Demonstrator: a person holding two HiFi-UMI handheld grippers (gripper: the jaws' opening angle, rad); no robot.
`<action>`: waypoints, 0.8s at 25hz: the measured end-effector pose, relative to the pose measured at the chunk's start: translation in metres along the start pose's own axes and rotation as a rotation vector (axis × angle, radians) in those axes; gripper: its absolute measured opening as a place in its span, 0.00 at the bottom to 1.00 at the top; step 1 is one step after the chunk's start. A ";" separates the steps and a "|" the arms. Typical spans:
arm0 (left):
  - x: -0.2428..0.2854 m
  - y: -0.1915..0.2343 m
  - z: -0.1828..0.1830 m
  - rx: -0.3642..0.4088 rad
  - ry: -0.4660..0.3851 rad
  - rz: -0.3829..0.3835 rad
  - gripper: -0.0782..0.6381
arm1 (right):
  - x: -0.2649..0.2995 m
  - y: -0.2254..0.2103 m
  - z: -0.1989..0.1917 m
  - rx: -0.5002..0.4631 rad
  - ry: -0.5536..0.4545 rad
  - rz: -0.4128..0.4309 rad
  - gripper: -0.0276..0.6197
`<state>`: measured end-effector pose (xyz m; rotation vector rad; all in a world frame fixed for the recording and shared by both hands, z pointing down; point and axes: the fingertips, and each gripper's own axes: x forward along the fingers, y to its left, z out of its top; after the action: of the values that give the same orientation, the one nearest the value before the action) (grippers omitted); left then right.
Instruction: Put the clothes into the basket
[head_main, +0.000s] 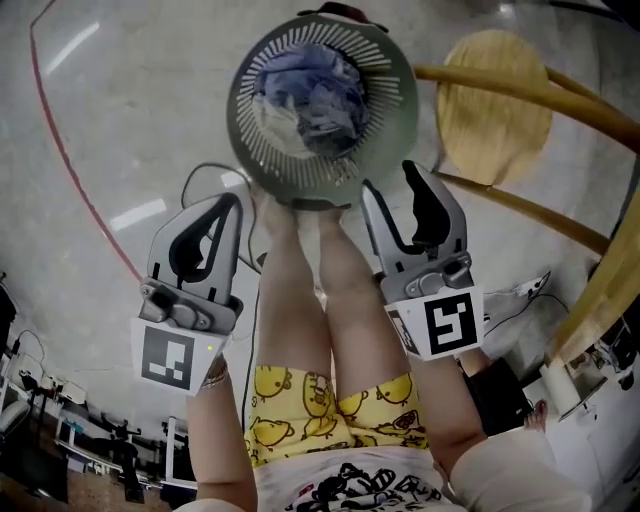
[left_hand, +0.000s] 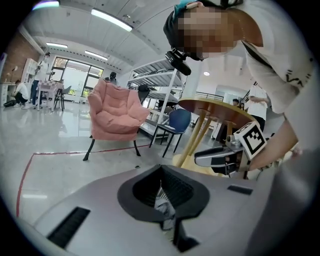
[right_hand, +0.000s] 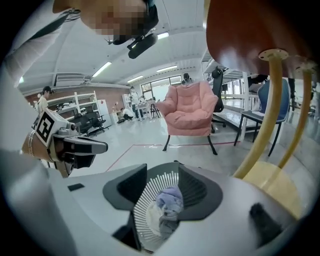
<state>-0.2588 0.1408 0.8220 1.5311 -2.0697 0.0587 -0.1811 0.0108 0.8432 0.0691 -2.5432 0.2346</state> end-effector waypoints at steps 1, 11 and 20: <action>-0.001 -0.001 0.007 0.007 -0.003 -0.006 0.12 | -0.002 0.002 0.005 0.009 -0.001 0.007 0.33; -0.029 -0.018 0.131 0.076 -0.089 -0.030 0.12 | -0.046 0.031 0.098 0.042 -0.004 0.042 0.32; -0.055 -0.044 0.199 0.131 -0.117 -0.060 0.12 | -0.083 0.066 0.193 0.026 -0.127 0.071 0.30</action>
<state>-0.2898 0.1037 0.6169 1.7112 -2.1461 0.0854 -0.2242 0.0407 0.6297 0.0038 -2.6724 0.2995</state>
